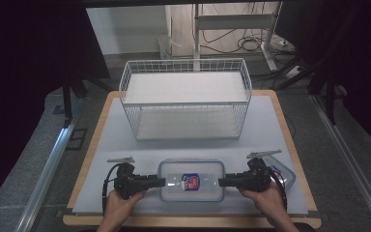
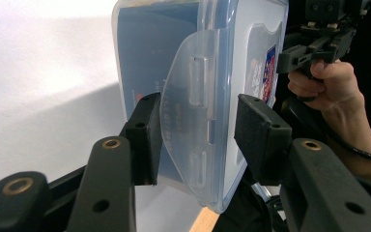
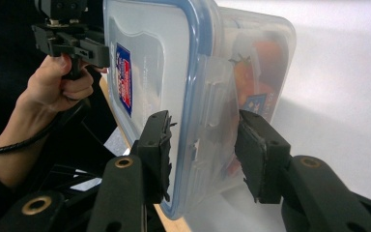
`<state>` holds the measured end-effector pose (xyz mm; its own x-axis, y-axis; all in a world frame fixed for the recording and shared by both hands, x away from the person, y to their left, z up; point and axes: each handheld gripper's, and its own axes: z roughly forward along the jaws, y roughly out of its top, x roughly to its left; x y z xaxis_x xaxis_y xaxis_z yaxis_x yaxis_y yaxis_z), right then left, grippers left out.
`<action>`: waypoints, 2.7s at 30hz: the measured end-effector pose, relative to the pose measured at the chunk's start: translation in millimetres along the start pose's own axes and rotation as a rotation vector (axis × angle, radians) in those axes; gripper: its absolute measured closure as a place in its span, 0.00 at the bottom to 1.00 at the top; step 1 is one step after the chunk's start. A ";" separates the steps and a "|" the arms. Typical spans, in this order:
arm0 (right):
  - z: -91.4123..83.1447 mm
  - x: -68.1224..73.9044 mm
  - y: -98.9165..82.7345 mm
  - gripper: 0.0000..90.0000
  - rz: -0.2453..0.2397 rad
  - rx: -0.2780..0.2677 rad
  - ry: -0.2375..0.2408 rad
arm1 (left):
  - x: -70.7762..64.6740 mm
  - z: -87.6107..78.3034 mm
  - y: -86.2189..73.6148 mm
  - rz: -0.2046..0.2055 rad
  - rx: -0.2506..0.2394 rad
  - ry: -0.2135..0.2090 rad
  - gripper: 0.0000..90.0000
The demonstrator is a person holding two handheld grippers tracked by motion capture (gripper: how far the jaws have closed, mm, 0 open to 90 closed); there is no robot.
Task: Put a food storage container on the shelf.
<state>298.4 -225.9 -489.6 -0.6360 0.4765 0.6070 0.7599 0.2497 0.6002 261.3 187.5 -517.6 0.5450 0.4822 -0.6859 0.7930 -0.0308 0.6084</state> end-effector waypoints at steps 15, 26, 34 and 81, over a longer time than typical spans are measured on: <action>-11.4 10.0 23.7 0.64 -0.054 -0.090 -0.005 | -16.7 -12.7 33.8 0.095 -0.037 0.024 0.60; -28.5 25.7 60.7 0.64 -0.133 -0.138 -0.011 | -34.3 -27.5 71.7 0.167 -0.071 0.027 0.60; -35.3 33.5 88.3 0.64 -0.155 -0.159 -0.003 | -45.3 -40.4 100.3 0.187 -0.097 0.041 0.60; -45.5 19.2 246.4 0.62 -0.070 -0.330 -0.042 | -35.8 -52.4 258.8 0.146 -0.200 0.124 0.57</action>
<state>467.3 -193.6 -306.4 -0.6741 0.5035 0.5405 0.6257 0.0004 0.7800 432.7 208.1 -314.6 0.6026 0.5891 -0.5384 0.6320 0.0597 0.7727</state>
